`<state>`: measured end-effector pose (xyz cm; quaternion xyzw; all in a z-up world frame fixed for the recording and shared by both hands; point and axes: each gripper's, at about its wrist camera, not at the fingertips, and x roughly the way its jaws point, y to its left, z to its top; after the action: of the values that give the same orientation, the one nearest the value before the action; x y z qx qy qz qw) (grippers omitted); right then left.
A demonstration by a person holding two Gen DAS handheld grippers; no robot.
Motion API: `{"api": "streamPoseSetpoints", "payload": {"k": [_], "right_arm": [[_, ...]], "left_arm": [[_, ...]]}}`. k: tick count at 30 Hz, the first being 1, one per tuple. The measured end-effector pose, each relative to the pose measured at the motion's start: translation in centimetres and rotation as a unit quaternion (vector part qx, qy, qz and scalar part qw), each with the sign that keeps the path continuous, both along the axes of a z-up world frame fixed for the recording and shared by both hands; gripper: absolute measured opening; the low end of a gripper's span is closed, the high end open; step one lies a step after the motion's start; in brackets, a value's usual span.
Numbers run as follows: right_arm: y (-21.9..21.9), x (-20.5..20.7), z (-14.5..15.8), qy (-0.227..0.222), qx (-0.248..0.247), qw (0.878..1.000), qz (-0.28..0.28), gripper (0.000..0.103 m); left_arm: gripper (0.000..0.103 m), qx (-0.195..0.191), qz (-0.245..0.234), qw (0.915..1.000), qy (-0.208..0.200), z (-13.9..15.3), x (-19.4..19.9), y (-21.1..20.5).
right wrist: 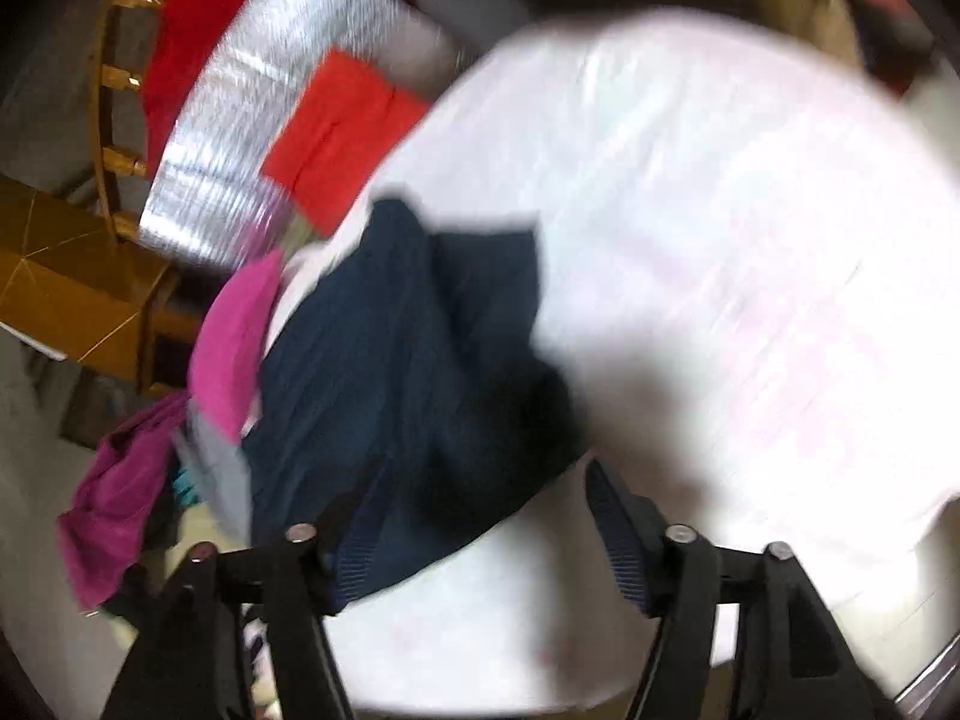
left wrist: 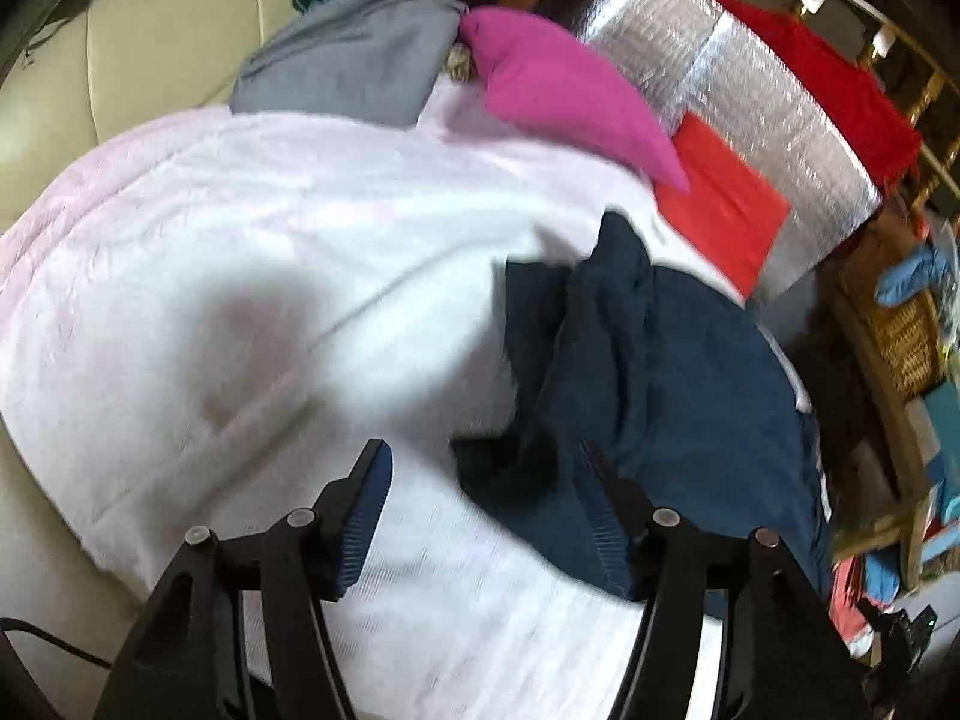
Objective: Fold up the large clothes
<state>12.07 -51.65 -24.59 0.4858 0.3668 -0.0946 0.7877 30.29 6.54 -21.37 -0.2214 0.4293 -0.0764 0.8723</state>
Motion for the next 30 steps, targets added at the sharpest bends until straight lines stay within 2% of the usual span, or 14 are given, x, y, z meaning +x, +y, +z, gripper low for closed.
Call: {"api": "streamPoseSetpoints", "payload": {"k": [3, 6, 7, 8, 9, 10, 12, 14, 16, 19, 22, 24, 26, 30], "right_arm": [[-0.9, 1.6, 0.0, -0.003, -0.001, 1.0, -0.002, 0.073], [-0.1, 5.4, -1.2, 0.021, -0.013, 0.999, 0.025, 0.072], [0.1, 6.4, -1.5, 0.026, -0.022, 0.999, 0.029, 0.07], [0.2, 6.9, -1.7, 0.029, -0.028, 0.999, 0.033, 0.052], [0.4, 7.8, -2.0, 0.041, -0.042, 0.998, 0.038, 0.043], [0.6, 8.5, -2.2, 0.056, -0.057, 0.996, 0.045, 0.039], [0.7, 8.7, -1.6, 0.047, -0.074, 0.995, 0.038, 0.037], [1.1, 8.6, -0.4, 0.026, -0.099, 0.994, 0.031, 0.037], [1.2, 9.1, -0.5, 0.035, -0.122, 0.992, 0.027, 0.036], [1.5, 11.0, -3.0, 0.093, -0.12, 0.987, 0.045, 0.038], [2.3, 10.8, -1.3, 0.08, -0.15, 0.984, 0.045, 0.043], [2.6, 9.5, 0.0, 0.07, -0.163, 0.984, 0.033, 0.052], [3.1, 7.9, 1.9, 0.053, -0.188, 0.981, 0.015, 0.068], [5.1, 4.2, 6.0, -0.003, -0.218, 0.976, 0.005, 0.074]], "left_arm": [[0.065, 0.001, -0.013, 0.9999, -0.004, -0.1, 1.4, -1.4], [0.065, 0.016, -0.023, 0.9996, 0.001, -0.9, 3.6, -3.0], [0.065, 0.021, -0.032, 0.9992, 0.01, -1.4, 4.3, -3.6], [0.065, 0.026, -0.035, 0.9987, 0.025, -2.1, 5.0, -4.1], [0.065, 0.028, -0.033, 0.9985, 0.034, -2.6, 5.2, -3.9], [0.064, 0.028, -0.032, 0.9982, 0.043, -3.0, 5.6, -4.1], [0.064, 0.03, -0.031, 0.9981, 0.043, -3.0, 5.7, -4.2], [0.065, 0.057, -0.032, 0.997, 0.042, -3.2, 5.6, -4.8], [0.069, 0.083, -0.047, 0.9936, 0.061, -4.2, 5.9, -5.7], [0.075, 0.107, -0.048, 0.9911, 0.063, -4.5, 5.9, -5.7], [0.074, 0.141, -0.041, 0.9884, 0.039, -3.2, 4.4, -5.8], [0.074, 0.184, -0.039, 0.9822, 0.004, -1.7, 2.5, -6.2], [0.074, 0.234, -0.038, 0.9708, -0.035, 0.3, 0.1, -6.9], [0.08, 0.316, -0.04, 0.9432, -0.093, 5.0, -5.1, -8.7]]}}
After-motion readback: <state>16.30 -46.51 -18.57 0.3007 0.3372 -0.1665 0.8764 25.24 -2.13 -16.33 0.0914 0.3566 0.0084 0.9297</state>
